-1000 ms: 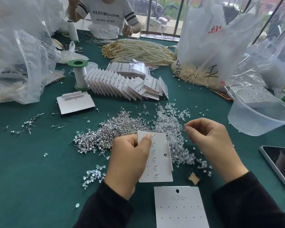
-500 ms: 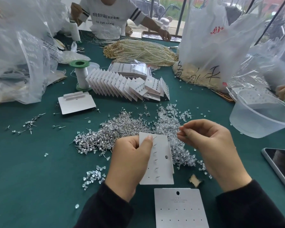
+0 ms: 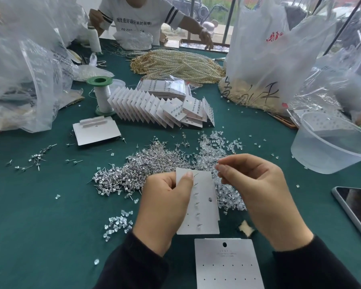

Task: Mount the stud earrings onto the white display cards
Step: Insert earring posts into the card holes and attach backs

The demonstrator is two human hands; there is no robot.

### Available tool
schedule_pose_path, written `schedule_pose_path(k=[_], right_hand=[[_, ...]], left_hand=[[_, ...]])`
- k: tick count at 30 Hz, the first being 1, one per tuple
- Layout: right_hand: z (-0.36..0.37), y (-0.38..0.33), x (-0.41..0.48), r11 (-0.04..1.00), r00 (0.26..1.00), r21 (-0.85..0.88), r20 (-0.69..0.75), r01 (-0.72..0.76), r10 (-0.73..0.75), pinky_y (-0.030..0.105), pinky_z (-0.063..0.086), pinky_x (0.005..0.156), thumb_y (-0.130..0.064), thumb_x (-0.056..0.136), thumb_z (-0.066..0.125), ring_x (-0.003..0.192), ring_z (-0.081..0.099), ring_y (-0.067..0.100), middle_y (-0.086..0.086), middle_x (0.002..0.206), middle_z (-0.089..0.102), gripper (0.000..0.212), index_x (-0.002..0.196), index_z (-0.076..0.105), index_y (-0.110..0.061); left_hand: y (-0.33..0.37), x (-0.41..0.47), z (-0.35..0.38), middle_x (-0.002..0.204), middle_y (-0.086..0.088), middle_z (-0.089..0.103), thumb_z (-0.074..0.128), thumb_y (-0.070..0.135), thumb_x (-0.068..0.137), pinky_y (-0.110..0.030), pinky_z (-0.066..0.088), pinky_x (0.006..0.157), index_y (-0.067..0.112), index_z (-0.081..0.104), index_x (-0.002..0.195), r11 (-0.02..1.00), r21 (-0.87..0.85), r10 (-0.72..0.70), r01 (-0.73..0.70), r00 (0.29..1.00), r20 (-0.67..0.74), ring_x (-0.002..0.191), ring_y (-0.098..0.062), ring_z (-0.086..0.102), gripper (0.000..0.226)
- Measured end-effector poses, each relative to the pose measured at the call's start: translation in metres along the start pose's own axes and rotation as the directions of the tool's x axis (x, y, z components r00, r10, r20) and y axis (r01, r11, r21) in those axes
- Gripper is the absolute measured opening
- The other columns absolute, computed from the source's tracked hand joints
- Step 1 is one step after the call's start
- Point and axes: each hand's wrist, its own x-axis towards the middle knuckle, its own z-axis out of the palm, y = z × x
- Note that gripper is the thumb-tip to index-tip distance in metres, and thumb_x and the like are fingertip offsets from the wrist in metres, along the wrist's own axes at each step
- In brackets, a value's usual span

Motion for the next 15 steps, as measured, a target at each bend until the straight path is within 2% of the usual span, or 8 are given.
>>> schedule_pose_path(k=[2, 4, 6, 8, 11, 15], right_hand=[[0.006, -0.001, -0.004, 0.992, 0.995, -0.078, 0.014, 0.096, -0.095, 0.017, 0.051, 0.061, 0.001, 0.076, 0.069, 0.063, 0.065, 0.010, 0.004, 0.071, 0.072, 0.014, 0.075, 0.073, -0.013], [0.011, 0.000, -0.008, 0.957, 0.978, -0.200, 0.040, 0.210, -0.207, 0.018, 0.051, 0.063, 0.001, 0.076, 0.070, 0.065, 0.065, 0.009, 0.000, 0.072, 0.071, 0.014, 0.076, 0.072, -0.013], [0.017, 0.003, -0.010, 0.884, 0.945, -0.334, 0.085, 0.326, -0.316, 0.021, 0.052, 0.066, 0.002, 0.077, 0.070, 0.071, 0.064, 0.011, -0.003, 0.074, 0.069, 0.014, 0.077, 0.071, -0.012], [0.020, 0.005, -0.010, 0.842, 0.925, -0.387, 0.102, 0.375, -0.365, 0.025, 0.053, 0.068, 0.005, 0.076, 0.069, 0.074, 0.063, 0.014, -0.001, 0.077, 0.066, 0.015, 0.078, 0.070, -0.010], [0.019, 0.007, -0.009, 0.831, 0.922, -0.404, 0.105, 0.383, -0.374, 0.028, 0.053, 0.069, 0.006, 0.076, 0.069, 0.075, 0.063, 0.014, -0.002, 0.078, 0.065, 0.014, 0.078, 0.069, -0.008], [0.018, 0.009, -0.008, 0.838, 0.927, -0.398, 0.130, 0.374, -0.352, 0.027, 0.053, 0.068, 0.005, 0.076, 0.068, 0.076, 0.063, 0.015, -0.003, 0.078, 0.066, 0.017, 0.078, 0.069, -0.011]], left_hand=[[-0.003, 0.002, 0.000, 0.062, -0.017, 0.065, 0.056, 0.017, 0.088, -0.043, 0.053, 0.052, -0.003, 0.059, 0.063, 1.000, 0.005, 0.024, -0.024, 1.000, 0.005, 0.053, -0.023, 0.062, 0.032], [-0.007, 0.004, 0.000, 0.061, -0.023, 0.063, 0.056, 0.017, 0.088, -0.036, 0.049, 0.051, -0.005, 0.059, 0.065, 0.998, 0.023, 0.057, -0.057, 0.998, 0.012, 0.051, -0.022, 0.058, 0.032], [-0.008, 0.004, 0.000, 0.069, -0.035, 0.058, 0.056, 0.018, 0.088, -0.038, 0.045, 0.052, -0.011, 0.056, 0.067, 0.990, 0.067, 0.122, -0.123, 0.992, 0.009, 0.053, -0.023, 0.053, 0.035], [-0.009, 0.004, 0.000, 0.065, -0.036, 0.055, 0.057, 0.021, 0.087, -0.040, 0.042, 0.050, -0.013, 0.054, 0.065, 0.967, 0.136, 0.216, -0.213, 0.976, -0.004, 0.051, -0.021, 0.047, 0.041], [-0.010, 0.004, 0.000, 0.051, -0.026, 0.048, 0.055, 0.028, 0.084, -0.034, 0.033, 0.046, -0.008, 0.050, 0.056, 0.932, 0.211, 0.300, -0.293, 0.954, -0.001, 0.045, -0.017, 0.040, 0.046], [-0.010, 0.003, 0.000, 0.044, -0.004, 0.040, 0.056, 0.019, 0.086, -0.026, 0.028, 0.042, -0.004, 0.048, 0.051, 0.895, 0.284, 0.363, -0.345, 0.932, -0.014, 0.041, -0.013, 0.033, 0.043]])
